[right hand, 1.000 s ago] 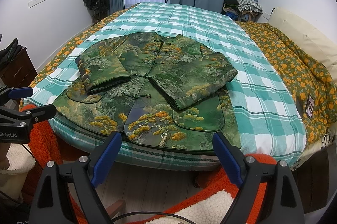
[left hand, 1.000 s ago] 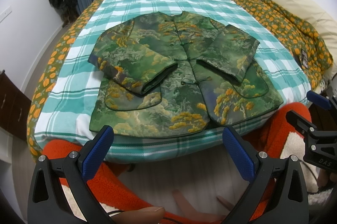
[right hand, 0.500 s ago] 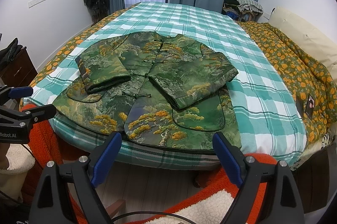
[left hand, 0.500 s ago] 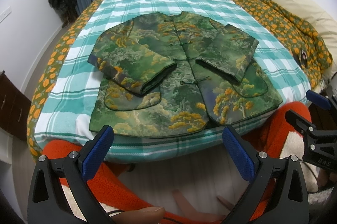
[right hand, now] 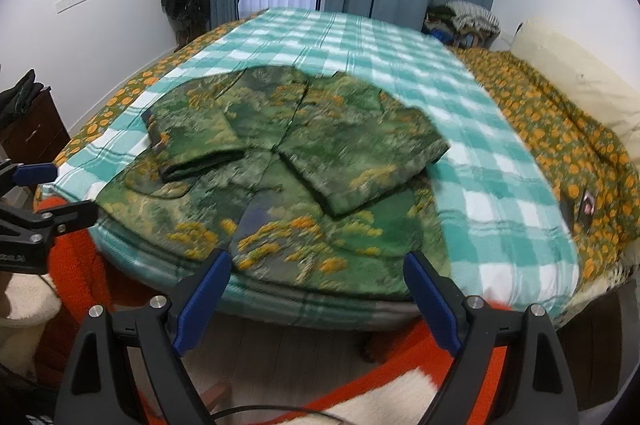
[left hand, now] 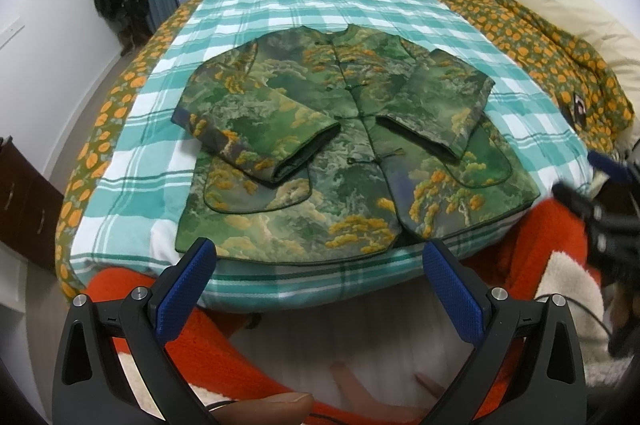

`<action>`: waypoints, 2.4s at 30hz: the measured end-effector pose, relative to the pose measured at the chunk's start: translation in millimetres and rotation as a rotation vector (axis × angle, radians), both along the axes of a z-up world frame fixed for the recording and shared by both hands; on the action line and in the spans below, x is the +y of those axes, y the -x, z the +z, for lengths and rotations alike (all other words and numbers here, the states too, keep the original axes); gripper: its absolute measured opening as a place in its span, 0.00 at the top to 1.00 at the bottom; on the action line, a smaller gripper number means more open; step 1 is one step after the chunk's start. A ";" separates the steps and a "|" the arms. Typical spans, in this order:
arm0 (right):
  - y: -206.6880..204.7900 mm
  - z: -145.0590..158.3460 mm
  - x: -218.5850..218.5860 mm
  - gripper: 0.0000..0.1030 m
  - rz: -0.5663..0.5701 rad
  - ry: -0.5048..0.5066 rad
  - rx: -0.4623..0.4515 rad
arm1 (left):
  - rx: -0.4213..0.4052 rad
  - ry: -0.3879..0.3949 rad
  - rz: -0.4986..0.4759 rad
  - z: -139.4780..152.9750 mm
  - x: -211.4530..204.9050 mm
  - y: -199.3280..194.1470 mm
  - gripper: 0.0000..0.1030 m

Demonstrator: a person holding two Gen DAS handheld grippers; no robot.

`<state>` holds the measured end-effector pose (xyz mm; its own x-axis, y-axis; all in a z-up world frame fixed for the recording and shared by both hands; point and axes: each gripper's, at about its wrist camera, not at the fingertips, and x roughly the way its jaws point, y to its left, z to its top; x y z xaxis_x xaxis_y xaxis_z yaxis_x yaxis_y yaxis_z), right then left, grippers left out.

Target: Fold large clothes

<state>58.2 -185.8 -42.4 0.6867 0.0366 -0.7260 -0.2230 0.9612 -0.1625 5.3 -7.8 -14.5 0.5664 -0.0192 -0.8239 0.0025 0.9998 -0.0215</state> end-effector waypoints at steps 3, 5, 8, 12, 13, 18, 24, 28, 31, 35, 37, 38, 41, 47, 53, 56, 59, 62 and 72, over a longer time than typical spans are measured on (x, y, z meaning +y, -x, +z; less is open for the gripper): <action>-21.4 -5.4 -16.3 0.13 0.004 0.044 -0.052 | 0.005 0.006 0.004 -0.9 2.8 -0.9 0.00; -41.9 -18.8 -19.2 0.13 0.029 0.084 -0.040 | 0.007 0.005 0.002 -0.9 3.1 -1.7 0.00; -77.0 -47.6 -9.8 0.13 0.126 0.123 0.013 | -0.001 -0.004 -0.002 1.2 1.9 -0.6 0.00; -123.2 -86.9 15.7 0.13 0.231 0.144 0.075 | -0.010 -0.020 0.009 3.5 3.5 1.0 0.00; -135.8 -96.9 22.6 0.13 0.249 0.159 0.083 | -0.007 -0.024 0.016 3.2 5.1 1.1 0.00; -192.4 -145.4 35.8 0.14 0.243 0.180 0.176 | 0.000 -0.030 0.044 0.7 12.9 4.2 0.00; -207.0 -149.3 14.8 0.64 0.180 0.024 0.223 | 0.026 0.000 0.050 -7.0 19.8 3.1 0.01; -187.0 -114.0 -3.6 0.88 0.143 -0.005 0.137 | 0.042 0.004 0.015 -12.0 12.2 0.1 0.01; -168.4 -78.3 -30.7 0.89 0.082 -0.050 0.059 | 0.039 -0.024 -0.007 -13.8 6.2 -0.2 0.01; -155.1 -29.8 -77.2 0.89 -0.027 -0.038 -0.066 | 0.013 -0.084 -0.007 -13.2 8.6 -3.5 0.01; -151.6 -7.5 -108.0 0.89 -0.094 -0.005 -0.128 | 0.004 -0.099 0.003 -13.3 15.5 -9.5 0.01; -151.5 1.8 -126.7 0.89 -0.135 0.018 -0.151 | -0.002 -0.104 0.007 -13.4 19.2 -13.0 0.01; -156.6 18.9 -180.4 0.87 -0.264 0.051 -0.167 | -0.045 -0.109 0.015 -12.1 34.6 -26.7 0.01; -141.9 45.4 -232.3 0.55 -0.473 0.231 -0.272 | -0.129 -0.146 0.004 -11.2 60.5 -61.1 0.00; -105.1 24.5 -183.8 0.50 -0.328 0.065 -0.210 | -0.035 -0.231 -0.234 -58.8 49.3 -113.9 0.01; -78.6 -1.8 -133.6 0.50 -0.214 -0.048 -0.156 | 0.017 -0.281 -0.300 -90.4 34.4 -138.0 0.00; -63.5 -24.5 -88.3 0.50 -0.114 -0.151 -0.098 | 0.063 -0.335 -0.344 -121.4 20.1 -160.1 0.00; -49.1 -44.0 -45.1 0.50 0.018 -0.186 -0.037 | 0.106 -0.346 -0.318 -142.3 21.6 -178.3 0.07; -23.4 -50.6 14.0 0.50 0.212 -0.090 -0.056 | 0.062 -0.095 -0.147 -88.7 84.0 -166.9 0.90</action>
<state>81.6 -171.8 -93.0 0.6957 0.2476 -0.6743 -0.4147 0.9049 -0.0956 172.2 76.2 -103.2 0.5117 -0.0183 -0.8590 0.1507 0.9862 0.0687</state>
